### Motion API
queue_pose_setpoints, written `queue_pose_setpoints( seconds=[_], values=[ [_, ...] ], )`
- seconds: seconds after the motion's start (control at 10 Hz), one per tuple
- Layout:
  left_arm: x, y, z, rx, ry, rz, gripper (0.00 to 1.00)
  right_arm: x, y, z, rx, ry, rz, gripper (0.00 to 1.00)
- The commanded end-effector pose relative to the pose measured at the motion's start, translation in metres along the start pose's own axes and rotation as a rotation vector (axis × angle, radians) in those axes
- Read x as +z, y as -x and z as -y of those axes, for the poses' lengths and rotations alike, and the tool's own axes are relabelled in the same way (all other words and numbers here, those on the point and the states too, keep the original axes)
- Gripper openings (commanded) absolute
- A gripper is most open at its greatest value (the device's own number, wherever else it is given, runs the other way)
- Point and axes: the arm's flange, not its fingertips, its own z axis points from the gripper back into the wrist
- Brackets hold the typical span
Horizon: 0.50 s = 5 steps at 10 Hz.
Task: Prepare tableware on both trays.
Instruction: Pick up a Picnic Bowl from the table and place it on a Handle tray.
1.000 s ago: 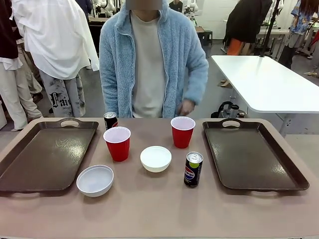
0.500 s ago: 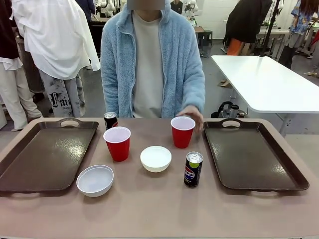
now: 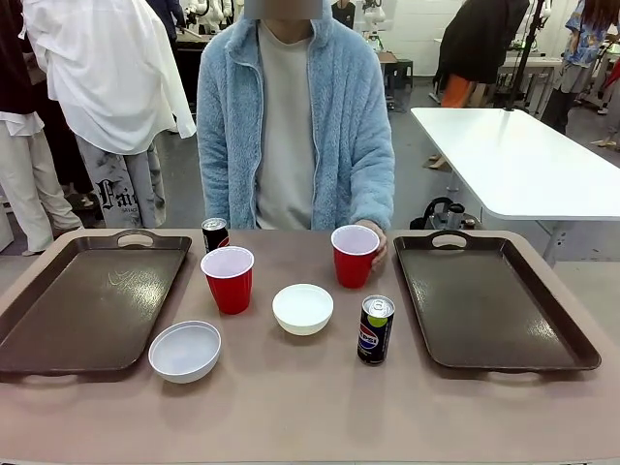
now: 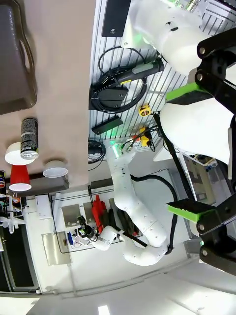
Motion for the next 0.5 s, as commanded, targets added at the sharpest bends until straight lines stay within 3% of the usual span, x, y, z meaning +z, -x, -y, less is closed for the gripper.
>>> queue_pose_setpoints(
  seconds=[0.0, 0.4],
  values=[
    [0.0007, -0.0009, 0.0002, 0.008, 0.009, 0.013, 1.0, -0.0009, -0.0003, 0.0008, -0.014, -0.006, -0.009, 1.0],
    [0.0007, -0.0009, 0.0002, 0.008, 0.009, 0.013, 1.0, -0.0009, -0.0003, 0.0008, -0.014, -0.006, -0.009, 1.0]
  ],
)
